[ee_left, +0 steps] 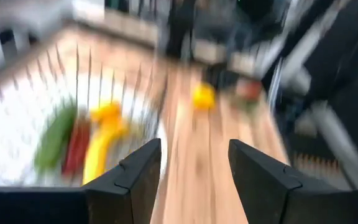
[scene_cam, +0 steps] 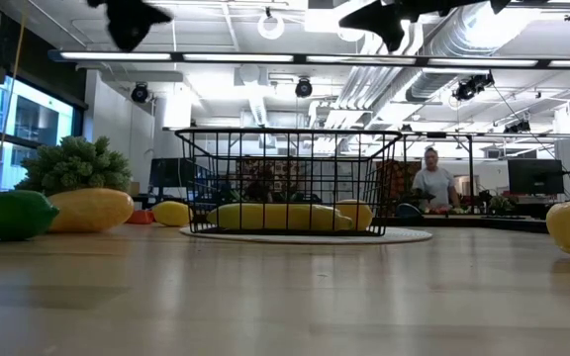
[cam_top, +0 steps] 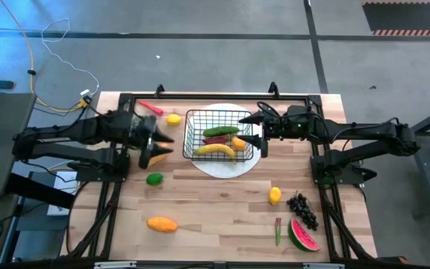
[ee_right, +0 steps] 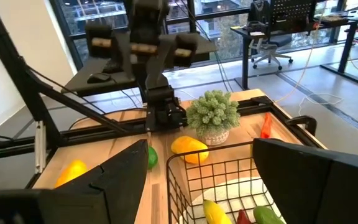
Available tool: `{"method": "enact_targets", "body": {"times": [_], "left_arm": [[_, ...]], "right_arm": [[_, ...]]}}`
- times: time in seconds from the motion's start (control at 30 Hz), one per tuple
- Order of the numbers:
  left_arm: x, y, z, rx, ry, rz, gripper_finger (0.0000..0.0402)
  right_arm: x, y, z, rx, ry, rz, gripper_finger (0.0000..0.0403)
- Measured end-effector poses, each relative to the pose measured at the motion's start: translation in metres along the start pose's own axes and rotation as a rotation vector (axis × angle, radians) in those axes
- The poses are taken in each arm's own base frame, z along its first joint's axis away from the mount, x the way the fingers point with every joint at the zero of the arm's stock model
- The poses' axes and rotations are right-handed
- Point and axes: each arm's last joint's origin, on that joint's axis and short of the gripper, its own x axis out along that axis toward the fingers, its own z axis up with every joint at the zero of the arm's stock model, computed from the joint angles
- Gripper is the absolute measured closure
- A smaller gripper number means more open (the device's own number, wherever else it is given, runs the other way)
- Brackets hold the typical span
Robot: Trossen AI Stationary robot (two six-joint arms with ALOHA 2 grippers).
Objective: Build produce basket
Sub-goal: Put the green lime into the wire basket
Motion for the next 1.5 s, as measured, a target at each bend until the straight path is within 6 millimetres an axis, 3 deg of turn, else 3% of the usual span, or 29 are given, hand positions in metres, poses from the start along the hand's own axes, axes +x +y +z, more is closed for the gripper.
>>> {"method": "enact_targets", "body": {"times": [0.2, 0.5, 0.87, 1.33, 1.5], "left_arm": [[-0.007, -0.008, -0.031, -0.039, 0.337, 0.083, 0.0221], [-0.007, -0.017, -0.056, -0.001, 0.562, 0.221, 0.0172], [0.013, -0.013, -0.079, -0.014, 0.720, 0.303, 0.0108], [0.022, -0.013, -0.083, 0.038, 0.769, 0.304, 0.0106], [0.031, -0.008, -0.101, 0.027, 0.781, 0.281, 0.0106]], "right_arm": [[0.000, -0.001, -0.001, -0.002, 0.005, -0.014, 0.0132], [0.000, -0.001, -0.001, 0.009, 0.007, -0.015, 0.0132], [0.000, -0.001, -0.003, 0.025, 0.029, -0.018, 0.0132], [0.000, -0.001, -0.006, 0.027, 0.056, -0.021, 0.0132], [0.000, -0.001, -0.008, 0.030, 0.080, -0.024, 0.0132]]}}
